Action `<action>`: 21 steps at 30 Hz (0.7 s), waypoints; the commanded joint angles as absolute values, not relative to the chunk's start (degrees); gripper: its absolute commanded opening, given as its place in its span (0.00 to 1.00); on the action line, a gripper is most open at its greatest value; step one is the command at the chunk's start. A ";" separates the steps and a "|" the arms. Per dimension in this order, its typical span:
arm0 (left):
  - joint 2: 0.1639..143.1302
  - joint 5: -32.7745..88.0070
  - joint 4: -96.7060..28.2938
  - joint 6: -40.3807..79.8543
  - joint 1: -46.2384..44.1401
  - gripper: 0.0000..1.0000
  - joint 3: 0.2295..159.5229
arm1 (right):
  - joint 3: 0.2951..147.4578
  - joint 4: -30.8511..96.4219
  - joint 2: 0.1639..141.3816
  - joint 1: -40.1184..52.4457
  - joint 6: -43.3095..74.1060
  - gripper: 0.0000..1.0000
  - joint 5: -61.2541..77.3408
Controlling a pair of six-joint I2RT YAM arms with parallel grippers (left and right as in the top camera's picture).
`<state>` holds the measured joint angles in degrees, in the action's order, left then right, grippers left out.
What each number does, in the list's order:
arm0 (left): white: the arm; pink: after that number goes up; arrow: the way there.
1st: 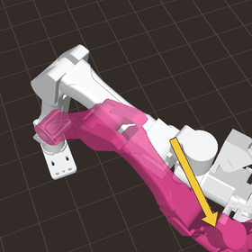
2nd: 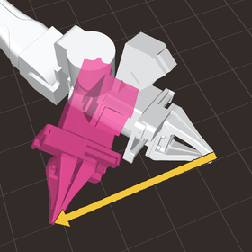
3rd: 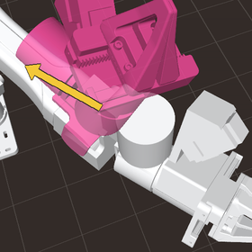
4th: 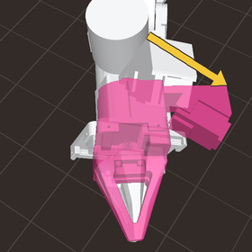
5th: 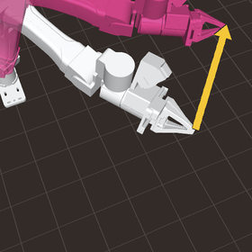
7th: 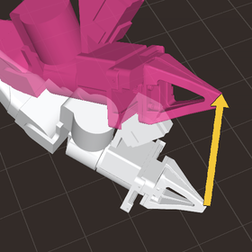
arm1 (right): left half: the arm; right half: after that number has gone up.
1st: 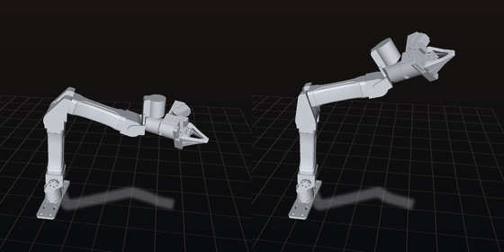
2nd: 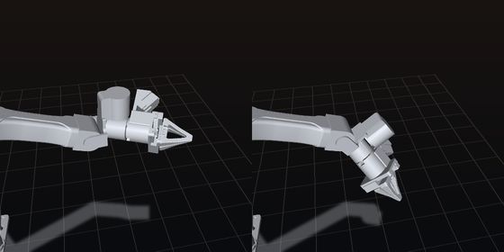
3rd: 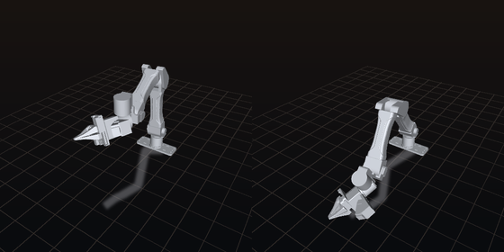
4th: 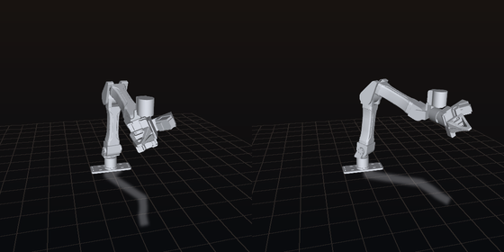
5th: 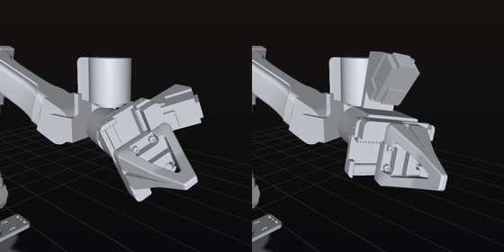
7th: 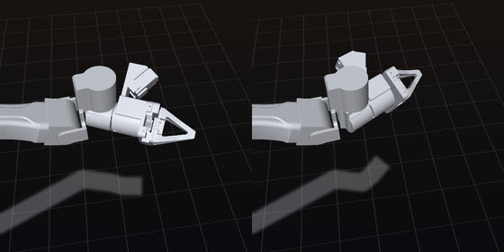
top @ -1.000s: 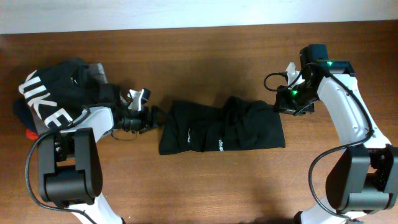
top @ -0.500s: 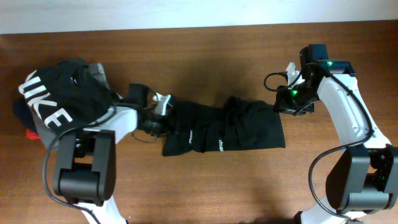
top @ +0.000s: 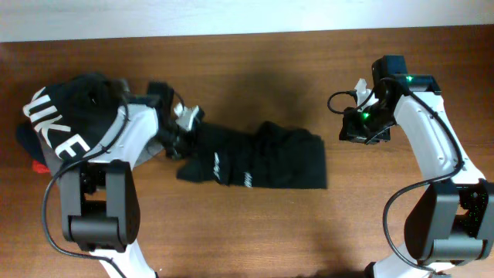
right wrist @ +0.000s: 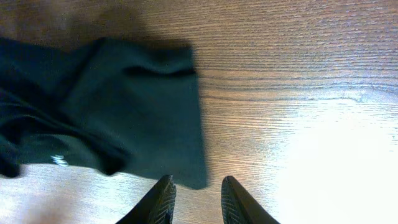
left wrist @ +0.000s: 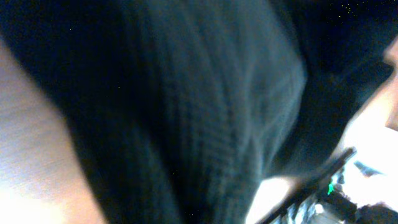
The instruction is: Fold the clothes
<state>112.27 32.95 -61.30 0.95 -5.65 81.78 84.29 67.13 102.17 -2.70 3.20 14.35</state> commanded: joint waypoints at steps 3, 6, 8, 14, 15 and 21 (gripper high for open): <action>111.20 16.58 -71.31 -3.81 -9.80 0.01 103.55 | 84.75 67.09 101.62 -2.59 3.53 0.30 13.72; 111.20 12.80 -72.75 -3.81 -13.85 0.00 109.25 | 84.64 67.09 101.62 -2.61 3.51 0.30 14.94; 111.20 10.37 -72.38 -3.79 -17.28 0.00 110.19 | 84.64 67.09 101.62 -2.59 3.51 0.30 14.98; 115.26 2.04 -71.77 -3.75 -26.48 0.01 110.15 | 84.64 67.16 101.62 -2.61 3.51 0.30 14.98; 116.68 0.23 -71.40 -3.75 -27.99 0.02 110.15 | 84.64 67.20 101.62 -2.61 3.51 0.30 14.98; 124.84 -6.04 -68.90 -3.75 -33.06 0.33 110.15 | 84.64 67.35 101.62 -2.61 3.49 0.30 14.98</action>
